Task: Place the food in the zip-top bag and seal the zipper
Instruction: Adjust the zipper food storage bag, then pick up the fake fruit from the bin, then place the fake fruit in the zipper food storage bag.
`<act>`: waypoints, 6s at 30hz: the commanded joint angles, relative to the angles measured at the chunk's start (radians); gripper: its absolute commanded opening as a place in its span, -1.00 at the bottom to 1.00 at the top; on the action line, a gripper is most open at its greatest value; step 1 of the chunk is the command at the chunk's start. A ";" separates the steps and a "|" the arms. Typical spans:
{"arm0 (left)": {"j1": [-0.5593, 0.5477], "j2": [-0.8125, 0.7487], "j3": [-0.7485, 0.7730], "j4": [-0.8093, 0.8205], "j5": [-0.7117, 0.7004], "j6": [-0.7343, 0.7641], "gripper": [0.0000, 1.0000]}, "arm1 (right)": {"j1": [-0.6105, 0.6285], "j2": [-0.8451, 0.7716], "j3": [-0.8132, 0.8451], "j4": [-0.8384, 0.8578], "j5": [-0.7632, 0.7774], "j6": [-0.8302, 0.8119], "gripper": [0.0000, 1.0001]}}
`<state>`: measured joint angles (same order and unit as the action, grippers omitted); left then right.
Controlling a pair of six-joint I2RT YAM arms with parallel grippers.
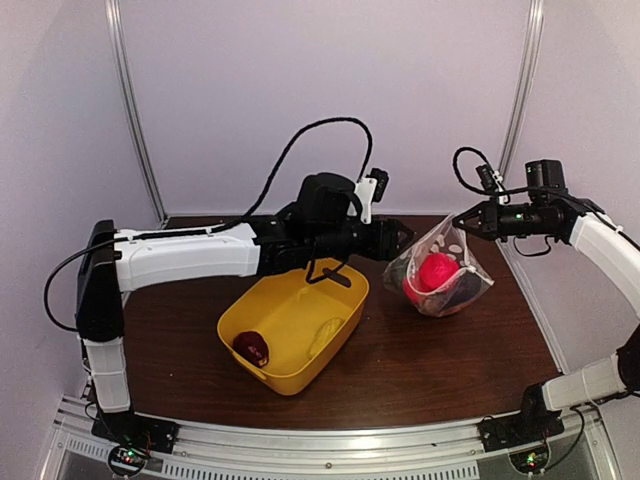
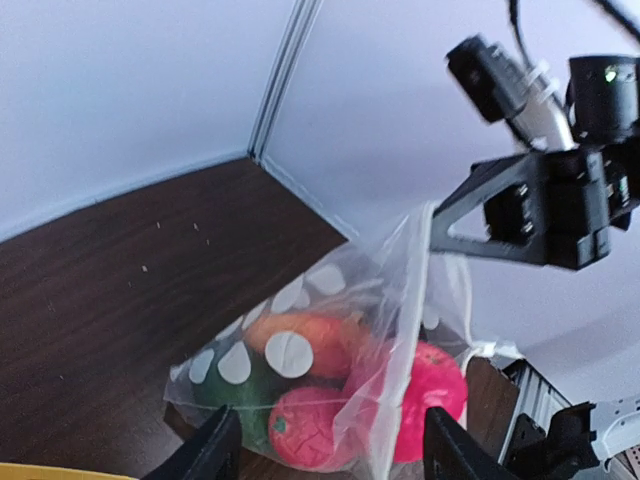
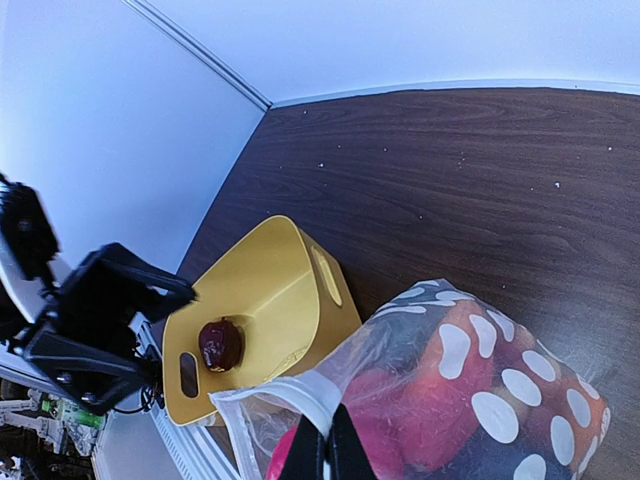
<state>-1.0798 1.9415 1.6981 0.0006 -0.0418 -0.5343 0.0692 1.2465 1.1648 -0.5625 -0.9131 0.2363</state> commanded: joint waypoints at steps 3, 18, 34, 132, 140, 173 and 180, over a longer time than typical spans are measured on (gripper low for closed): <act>-0.001 0.061 -0.054 0.063 0.229 -0.178 0.40 | -0.007 -0.009 -0.021 0.072 -0.026 0.006 -1.00; -0.006 0.124 -0.073 0.079 0.243 -0.269 0.03 | -0.007 -0.016 -0.039 0.086 -0.013 0.003 -1.00; -0.036 0.090 0.204 -0.112 0.206 -0.164 -0.96 | 0.003 -0.055 0.018 -0.067 0.423 -0.217 -1.00; -0.031 -0.121 0.038 -1.001 -0.350 0.034 0.26 | 0.161 -0.118 -0.068 -0.042 0.407 -0.334 -1.00; -0.038 -0.247 -0.147 -0.107 0.089 0.064 0.22 | 0.160 -0.081 -0.017 -0.060 0.362 -0.302 -1.00; -0.082 0.344 0.192 0.179 -0.208 0.089 0.37 | 0.151 -0.020 0.016 -0.031 -0.068 -0.075 -1.00; -0.085 0.284 0.194 0.217 -0.227 0.206 0.95 | 0.132 0.003 0.018 0.001 -0.096 -0.047 -1.00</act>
<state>-1.1709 2.2635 1.8759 0.1772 -0.2333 -0.4191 0.2119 1.2518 1.1698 -0.6407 -0.9035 0.1616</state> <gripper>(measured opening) 0.964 0.003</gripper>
